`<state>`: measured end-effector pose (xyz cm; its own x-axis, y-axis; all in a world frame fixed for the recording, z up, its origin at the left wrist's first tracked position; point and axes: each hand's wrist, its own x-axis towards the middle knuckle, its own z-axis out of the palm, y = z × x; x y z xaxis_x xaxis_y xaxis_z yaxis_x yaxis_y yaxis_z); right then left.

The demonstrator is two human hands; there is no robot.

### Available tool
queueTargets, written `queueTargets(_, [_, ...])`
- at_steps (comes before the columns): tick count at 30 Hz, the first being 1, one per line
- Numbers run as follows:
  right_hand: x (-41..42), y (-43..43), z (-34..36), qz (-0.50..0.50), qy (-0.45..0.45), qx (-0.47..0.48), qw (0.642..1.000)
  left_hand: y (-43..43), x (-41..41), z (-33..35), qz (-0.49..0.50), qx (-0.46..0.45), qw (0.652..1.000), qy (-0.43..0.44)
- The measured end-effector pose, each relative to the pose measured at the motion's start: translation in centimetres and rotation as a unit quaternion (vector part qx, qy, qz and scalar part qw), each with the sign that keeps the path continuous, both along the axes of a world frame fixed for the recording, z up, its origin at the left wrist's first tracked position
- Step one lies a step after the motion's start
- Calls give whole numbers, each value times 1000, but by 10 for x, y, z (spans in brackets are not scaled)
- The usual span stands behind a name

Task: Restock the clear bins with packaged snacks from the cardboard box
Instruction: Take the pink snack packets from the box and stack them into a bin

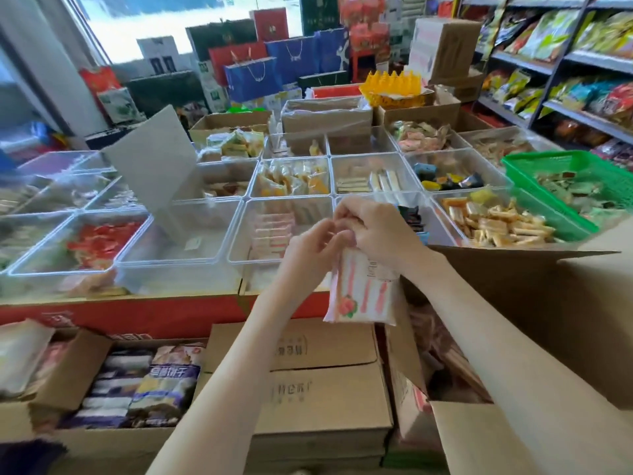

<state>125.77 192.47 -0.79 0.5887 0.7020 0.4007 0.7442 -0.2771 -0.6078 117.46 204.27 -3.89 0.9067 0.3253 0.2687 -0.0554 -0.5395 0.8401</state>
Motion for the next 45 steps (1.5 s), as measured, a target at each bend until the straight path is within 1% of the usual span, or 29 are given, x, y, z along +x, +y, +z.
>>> queueTargets(3, [17,63,-5,3,41,25,999,64,19,-10,33,45,998,22])
queueTargets(5, [27,82,-19,-5,69,27,997,89,26,-20,62,83,994,26])
queueTargets(6, [45,123,-28,-16,93,38,995,131,39,-28,88,65,994,21])
queueTargets(7, [62,158,-38,-40,124,55,990,169,51,-36,111,30,993,15])
queueTargets(8, [67,154,-48,-67,153,69,984,172,50,-41,130,-33,991,3])
queueTargets(9, [76,162,-58,-97,190,74,974,186,52,-45,152,-110,982,1])
queueTargets(11, [95,185,-83,-146,309,73,937,217,64,-53,183,-243,952,-17])
queueTargets(12, [103,197,-98,-150,375,69,912,234,72,-61,196,-287,938,-10])
queueTargets(14, [113,217,-122,-137,478,59,866,260,88,-74,202,-351,914,7])
queueTargets(16, [125,230,-138,-129,512,72,846,275,103,-92,195,-390,900,25])
queueTargets(17, [132,235,-145,-141,501,72,851,280,110,-102,191,-397,897,43])
queueTargets(19, [146,243,-159,-176,462,46,868,288,120,-121,186,-378,902,98])
queueTargets(20, [154,246,-168,-193,446,28,873,293,125,-131,185,-340,912,135])
queueTargets(22, [169,255,-186,-216,434,1,875,304,137,-152,173,-224,932,227])
queueTargets(23, [174,260,-195,-226,429,-17,874,307,142,-161,157,-168,930,285])
queueTargets(24, [178,265,-205,-234,421,-35,876,311,148,-172,133,-131,922,339])
queueTargets(25, [181,270,-214,-239,417,-57,875,312,154,-178,107,-114,908,389])
queueTargets(27, [182,280,-234,-243,424,-87,868,314,163,-193,74,-148,884,438])
queueTargets(29, [180,287,-249,-229,437,-123,861,316,170,-206,63,-225,859,457])
queueTargets(30, [178,290,-254,-211,448,-140,857,317,172,-214,68,-246,851,459])
queueTargets(32, [173,294,-255,-152,479,-155,851,320,175,-226,91,-264,841,463])
queueTargets(35, [164,301,-245,-66,522,-156,836,324,176,-228,93,-288,840,450])
queueTargets(37, [160,304,-241,-59,522,-169,834,327,174,-228,93,-281,842,451])
queueTargets(39, [158,301,-236,-100,488,-200,843,328,172,-239,98,-264,842,460])
queueTargets(41, [158,294,-229,-147,436,-232,857,330,177,-260,125,-248,841,464])
queueTargets(42, [159,289,-225,-156,410,-236,867,324,176,-247,142,-231,842,466])
queueTargets(45, [155,272,-202,-154,346,-208,902,290,168,-174,147,-130,877,438])
